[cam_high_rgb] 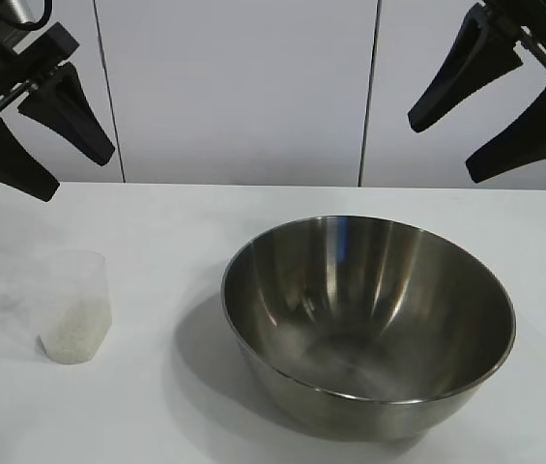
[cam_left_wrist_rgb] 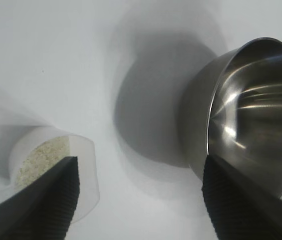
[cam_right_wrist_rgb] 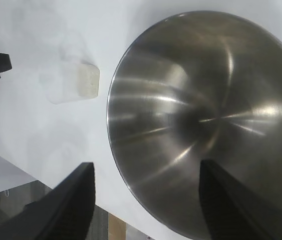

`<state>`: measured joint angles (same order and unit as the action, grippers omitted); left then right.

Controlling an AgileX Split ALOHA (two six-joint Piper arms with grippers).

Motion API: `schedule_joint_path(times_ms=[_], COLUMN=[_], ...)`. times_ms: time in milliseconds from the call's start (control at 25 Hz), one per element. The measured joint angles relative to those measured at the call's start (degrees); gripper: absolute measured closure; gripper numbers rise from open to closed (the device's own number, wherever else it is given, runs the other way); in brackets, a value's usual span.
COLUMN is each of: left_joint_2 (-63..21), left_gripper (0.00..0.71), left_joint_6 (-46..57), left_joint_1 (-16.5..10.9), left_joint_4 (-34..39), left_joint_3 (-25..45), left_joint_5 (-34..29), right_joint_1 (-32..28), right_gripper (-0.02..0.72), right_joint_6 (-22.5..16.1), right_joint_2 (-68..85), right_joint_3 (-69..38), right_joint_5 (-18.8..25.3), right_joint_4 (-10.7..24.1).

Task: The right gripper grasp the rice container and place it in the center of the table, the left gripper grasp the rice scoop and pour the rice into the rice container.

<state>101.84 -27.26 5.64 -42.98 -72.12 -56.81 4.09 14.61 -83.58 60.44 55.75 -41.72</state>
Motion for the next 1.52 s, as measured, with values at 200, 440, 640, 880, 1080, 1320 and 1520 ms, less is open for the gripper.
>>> schedule_joint_path(times_ms=[200,440,640,880,1080,1320,1520], left_joint_2=[0.0,0.0,0.0,0.0,0.0,0.0,0.0], left_gripper=[0.203,0.203,0.203,0.203,0.203,0.203,0.203], left_joint_6=[0.0,0.0,0.0,0.0,0.0,-0.1,-0.1], left_joint_1=[0.0,0.0,0.0,0.0,0.0,0.0,0.0], left_joint_4=[0.0,0.0,0.0,0.0,0.0,0.0,0.0], left_joint_3=[0.0,0.0,0.0,0.0,0.0,0.0,0.0], left_joint_5=[0.0,0.0,0.0,0.0,0.0,0.0,0.0], right_joint_1=[0.0,0.0,-0.5,-1.5,-1.5,-1.5,-1.5], right_gripper=[0.285,0.285,0.285,0.285,0.285,0.325,0.64], right_joint_6=[0.0,0.6,-2.1,-4.3,-4.1,1.8,6.7], right_joint_2=[0.0,0.0,-0.4,-7.2,-14.7,-22.4,-25.3], right_joint_3=[0.0,3.2,5.2,2.3,1.1,1.1,1.1], right_joint_5=[0.0,3.9,6.2,2.5,-5.1,-10.1,-8.7], right_joint_4=[0.0,7.0,20.2,24.2,22.6,13.8,11.0])
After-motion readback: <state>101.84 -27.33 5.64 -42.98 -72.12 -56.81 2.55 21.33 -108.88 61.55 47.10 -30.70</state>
